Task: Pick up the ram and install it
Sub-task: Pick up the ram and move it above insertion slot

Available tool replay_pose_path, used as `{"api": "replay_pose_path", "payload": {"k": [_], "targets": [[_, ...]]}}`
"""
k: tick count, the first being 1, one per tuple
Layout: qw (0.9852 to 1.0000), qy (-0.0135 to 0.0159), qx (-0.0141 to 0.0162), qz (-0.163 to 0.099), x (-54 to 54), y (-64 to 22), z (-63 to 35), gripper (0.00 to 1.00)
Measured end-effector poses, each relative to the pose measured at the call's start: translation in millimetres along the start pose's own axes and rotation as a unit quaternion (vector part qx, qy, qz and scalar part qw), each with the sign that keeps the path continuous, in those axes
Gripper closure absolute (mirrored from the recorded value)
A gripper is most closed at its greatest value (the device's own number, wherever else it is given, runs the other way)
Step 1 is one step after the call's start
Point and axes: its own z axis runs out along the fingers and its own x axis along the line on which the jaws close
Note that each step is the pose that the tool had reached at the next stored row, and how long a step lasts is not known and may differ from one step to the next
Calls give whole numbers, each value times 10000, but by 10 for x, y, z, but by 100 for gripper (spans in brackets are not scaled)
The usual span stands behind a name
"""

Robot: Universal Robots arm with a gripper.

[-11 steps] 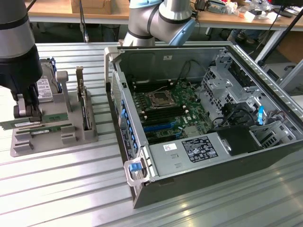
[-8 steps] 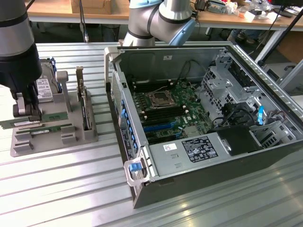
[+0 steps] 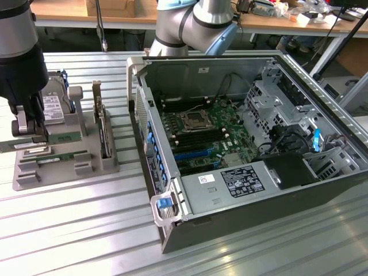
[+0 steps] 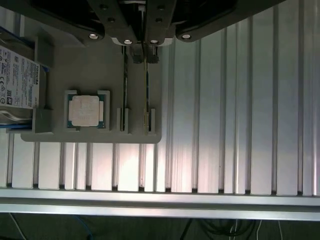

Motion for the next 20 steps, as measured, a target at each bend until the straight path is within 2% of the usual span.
{"api": "replay_pose_path", "payload": {"k": [13,20], "targets": [[10000,0,1,0,0,4,-79,88],[10000,0,0,0,0,8,-157,88]]}}
